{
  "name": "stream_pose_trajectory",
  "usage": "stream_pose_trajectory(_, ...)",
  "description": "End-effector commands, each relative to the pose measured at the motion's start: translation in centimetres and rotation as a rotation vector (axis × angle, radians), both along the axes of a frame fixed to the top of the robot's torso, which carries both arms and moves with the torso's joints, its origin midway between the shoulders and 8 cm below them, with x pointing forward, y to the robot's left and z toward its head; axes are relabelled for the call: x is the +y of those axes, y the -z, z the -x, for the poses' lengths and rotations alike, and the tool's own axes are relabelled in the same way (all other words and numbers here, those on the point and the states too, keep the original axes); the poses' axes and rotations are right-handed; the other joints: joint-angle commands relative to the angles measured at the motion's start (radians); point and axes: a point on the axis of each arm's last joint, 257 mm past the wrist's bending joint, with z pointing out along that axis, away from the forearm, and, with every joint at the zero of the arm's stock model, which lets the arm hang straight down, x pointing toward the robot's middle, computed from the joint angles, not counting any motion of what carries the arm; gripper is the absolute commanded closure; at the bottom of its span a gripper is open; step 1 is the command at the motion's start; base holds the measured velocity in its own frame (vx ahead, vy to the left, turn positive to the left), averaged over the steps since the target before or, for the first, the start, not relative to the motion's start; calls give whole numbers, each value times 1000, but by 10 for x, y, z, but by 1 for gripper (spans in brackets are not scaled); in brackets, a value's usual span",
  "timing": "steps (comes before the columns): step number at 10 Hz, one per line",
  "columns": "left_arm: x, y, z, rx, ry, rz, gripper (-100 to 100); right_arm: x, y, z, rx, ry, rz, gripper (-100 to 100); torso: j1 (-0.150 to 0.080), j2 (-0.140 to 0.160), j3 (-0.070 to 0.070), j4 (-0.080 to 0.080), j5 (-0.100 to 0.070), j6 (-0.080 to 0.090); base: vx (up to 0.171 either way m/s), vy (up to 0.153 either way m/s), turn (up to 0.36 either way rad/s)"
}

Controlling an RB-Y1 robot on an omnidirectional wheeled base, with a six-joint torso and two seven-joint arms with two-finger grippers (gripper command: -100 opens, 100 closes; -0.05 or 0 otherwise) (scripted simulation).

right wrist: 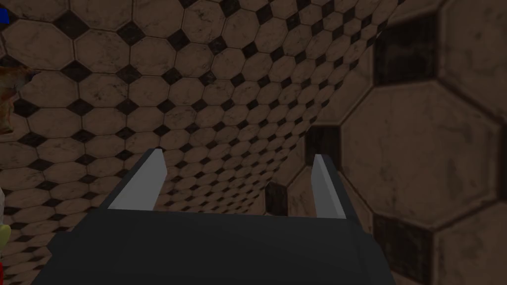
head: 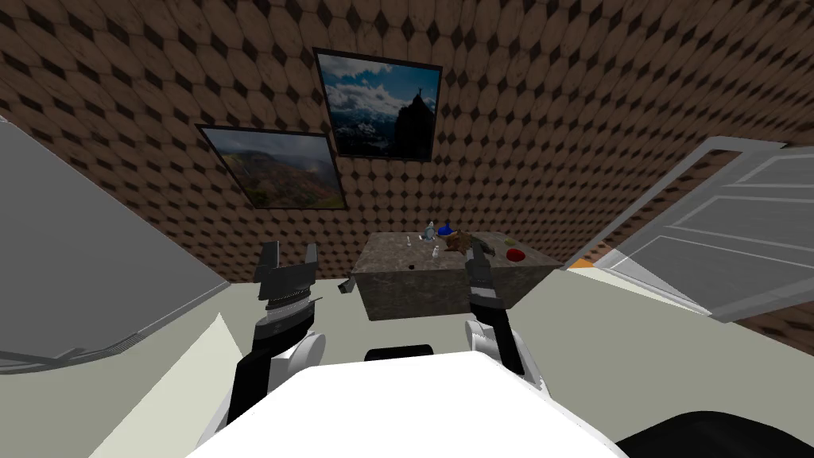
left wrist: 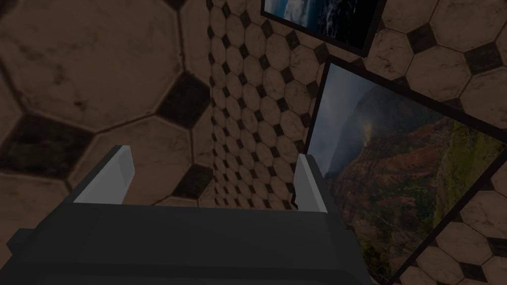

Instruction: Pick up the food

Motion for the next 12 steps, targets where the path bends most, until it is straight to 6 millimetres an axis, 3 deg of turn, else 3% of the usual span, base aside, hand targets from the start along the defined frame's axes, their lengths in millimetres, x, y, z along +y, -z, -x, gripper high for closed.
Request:
stream_pose_trajectory(1,0,0,0,0,0,0,0,3,5,-3,22,-13,51,-100,0,0,0,0,0,0,-1,8,32)
stream_pose_trajectory(8,0,0,0,0,0,0,0,5,44,-19,151,-24,305,-100,1,1,0,0,0,0,-7,21,47)
stream_pose_trajectory(12,0,0,0,0,0,0,0,-6,78,-29,250,-4,508,-100,1,1,0,0,0,0,-11,21,68)
